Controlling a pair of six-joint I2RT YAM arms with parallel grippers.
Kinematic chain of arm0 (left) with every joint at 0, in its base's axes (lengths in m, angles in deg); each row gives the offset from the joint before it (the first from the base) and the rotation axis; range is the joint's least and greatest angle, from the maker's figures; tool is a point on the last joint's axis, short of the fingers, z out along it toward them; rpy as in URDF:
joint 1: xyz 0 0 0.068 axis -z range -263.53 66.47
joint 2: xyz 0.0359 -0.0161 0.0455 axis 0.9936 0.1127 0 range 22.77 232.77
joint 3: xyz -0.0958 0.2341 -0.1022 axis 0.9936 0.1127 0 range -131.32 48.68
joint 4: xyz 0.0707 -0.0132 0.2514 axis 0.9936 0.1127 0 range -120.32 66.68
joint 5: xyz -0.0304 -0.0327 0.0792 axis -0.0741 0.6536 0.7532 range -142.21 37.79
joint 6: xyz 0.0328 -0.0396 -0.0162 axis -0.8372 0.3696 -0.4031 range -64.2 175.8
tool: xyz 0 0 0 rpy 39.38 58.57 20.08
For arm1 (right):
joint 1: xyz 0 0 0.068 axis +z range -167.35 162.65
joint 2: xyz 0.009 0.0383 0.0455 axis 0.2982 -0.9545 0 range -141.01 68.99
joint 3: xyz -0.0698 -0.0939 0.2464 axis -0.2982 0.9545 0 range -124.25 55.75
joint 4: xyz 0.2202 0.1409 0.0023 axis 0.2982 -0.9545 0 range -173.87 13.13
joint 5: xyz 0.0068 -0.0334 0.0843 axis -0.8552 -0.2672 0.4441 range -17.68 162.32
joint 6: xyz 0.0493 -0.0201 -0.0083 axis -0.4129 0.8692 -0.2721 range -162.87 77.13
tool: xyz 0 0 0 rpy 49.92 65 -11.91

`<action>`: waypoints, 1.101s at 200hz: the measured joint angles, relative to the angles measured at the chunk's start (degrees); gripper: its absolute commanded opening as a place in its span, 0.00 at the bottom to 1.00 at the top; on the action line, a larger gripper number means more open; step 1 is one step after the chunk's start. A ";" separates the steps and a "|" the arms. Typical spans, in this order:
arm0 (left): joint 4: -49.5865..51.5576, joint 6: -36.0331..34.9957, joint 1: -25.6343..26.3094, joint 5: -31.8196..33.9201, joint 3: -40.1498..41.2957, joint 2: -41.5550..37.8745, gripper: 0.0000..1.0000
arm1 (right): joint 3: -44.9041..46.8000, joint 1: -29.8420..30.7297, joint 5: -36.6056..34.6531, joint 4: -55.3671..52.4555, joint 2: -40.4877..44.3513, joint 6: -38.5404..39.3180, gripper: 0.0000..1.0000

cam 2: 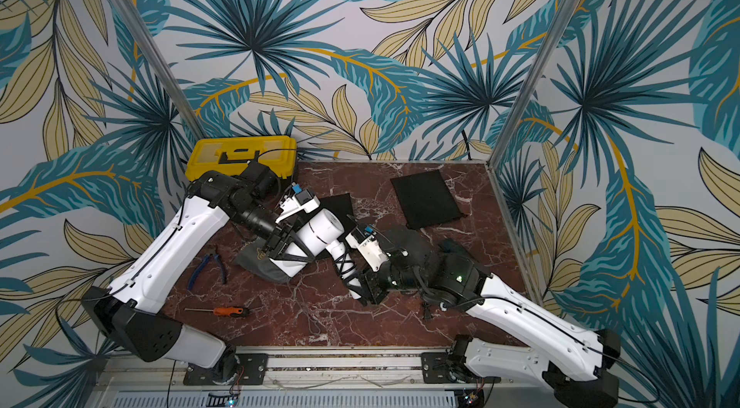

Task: Pack away hair dryers
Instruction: Fold the hair dryer.

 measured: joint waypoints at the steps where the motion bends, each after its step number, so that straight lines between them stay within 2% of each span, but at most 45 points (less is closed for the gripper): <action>1: 0.04 0.02 -0.04 -0.02 -0.04 0.02 0.00 | 0.13 0.00 0.00 0.24 0.04 -0.09 0.00; 32: 0.76 0.42 -2.25 -0.09 -1.66 0.83 0.00 | 4.94 -0.26 0.07 11.43 -0.07 -5.07 0.00; 59: -1.95 0.90 -3.04 -0.44 -3.76 0.85 0.00 | 6.19 -0.02 0.52 23.12 -4.52 -11.47 0.00; 85: -4.04 2.56 -4.46 1.44 -3.74 0.35 0.00 | 5.97 0.04 -1.03 27.98 -7.96 -14.14 0.00; 115: -10.64 7.54 -5.38 2.56 0.07 -2.47 0.00 | 5.99 0.31 -3.19 32.61 -10.45 -16.68 0.00; 165: -27.15 19.69 -7.04 0.66 7.61 -7.04 0.00 | 6.88 0.35 -8.11 46.73 -14.38 -21.97 0.00; 211: -32.20 24.61 -9.38 2.49 9.60 -6.69 0.00 | 6.88 -0.87 -9.51 53.55 -19.43 -23.82 0.00; 220: -32.48 24.85 -9.49 2.49 9.64 -6.38 0.00 | 6.88 -1.05 -9.81 53.40 -19.54 -23.80 0.14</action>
